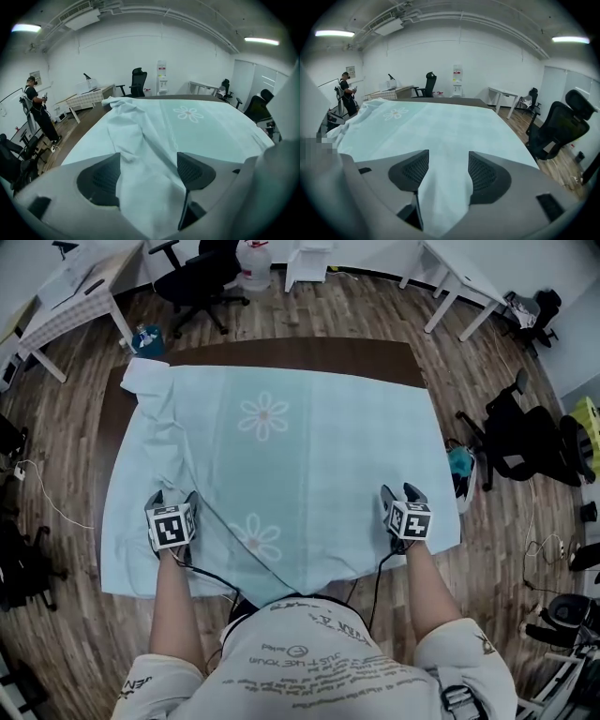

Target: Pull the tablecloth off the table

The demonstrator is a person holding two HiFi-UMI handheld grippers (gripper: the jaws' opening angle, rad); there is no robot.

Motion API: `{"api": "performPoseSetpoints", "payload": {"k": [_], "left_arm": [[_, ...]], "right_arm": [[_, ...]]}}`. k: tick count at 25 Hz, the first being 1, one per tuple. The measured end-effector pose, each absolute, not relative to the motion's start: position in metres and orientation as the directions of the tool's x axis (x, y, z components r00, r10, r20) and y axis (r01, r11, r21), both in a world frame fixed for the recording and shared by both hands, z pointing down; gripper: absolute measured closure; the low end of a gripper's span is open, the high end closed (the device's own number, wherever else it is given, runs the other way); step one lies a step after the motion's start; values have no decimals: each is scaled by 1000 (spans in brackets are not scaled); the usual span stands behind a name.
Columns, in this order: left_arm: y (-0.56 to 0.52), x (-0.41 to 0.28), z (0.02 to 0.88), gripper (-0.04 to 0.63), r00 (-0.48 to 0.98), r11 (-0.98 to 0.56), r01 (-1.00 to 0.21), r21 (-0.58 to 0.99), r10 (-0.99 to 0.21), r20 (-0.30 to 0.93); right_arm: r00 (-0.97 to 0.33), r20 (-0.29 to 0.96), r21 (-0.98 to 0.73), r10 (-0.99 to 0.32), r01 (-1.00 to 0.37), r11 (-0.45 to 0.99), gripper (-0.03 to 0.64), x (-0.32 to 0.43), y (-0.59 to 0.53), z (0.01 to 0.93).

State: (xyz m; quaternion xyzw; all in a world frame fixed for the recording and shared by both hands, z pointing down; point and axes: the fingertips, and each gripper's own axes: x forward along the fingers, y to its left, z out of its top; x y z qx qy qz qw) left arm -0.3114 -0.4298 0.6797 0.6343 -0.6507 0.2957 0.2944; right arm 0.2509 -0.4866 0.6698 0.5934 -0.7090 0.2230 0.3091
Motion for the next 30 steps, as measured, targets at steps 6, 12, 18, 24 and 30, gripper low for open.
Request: {"api": "performPoseSetpoints", "payload": {"k": [6, 12, 18, 24, 30], "left_arm": [[-433, -319, 720, 227, -2, 47, -998, 30, -574, 819], [-431, -317, 740, 227, -5, 72, -997, 38, -520, 854], [-434, -315, 748, 230, 21, 100, -991, 89, -534, 845], [-432, -303, 747, 313, 40, 98, -989, 109, -536, 843], [-438, -277, 746, 569, 54, 48, -995, 90, -502, 863]], "right_arm": [[-31, 740, 65, -672, -991, 118, 359, 297, -497, 702], [-9, 789, 47, -614, -996, 76, 359, 326, -498, 730], [-28, 786, -13, -617, -999, 29, 368, 324, -494, 737], [-51, 816, -16, -576, -998, 65, 427, 320, -493, 738], [-4, 857, 98, -515, -980, 170, 594, 295, -494, 738]]}}
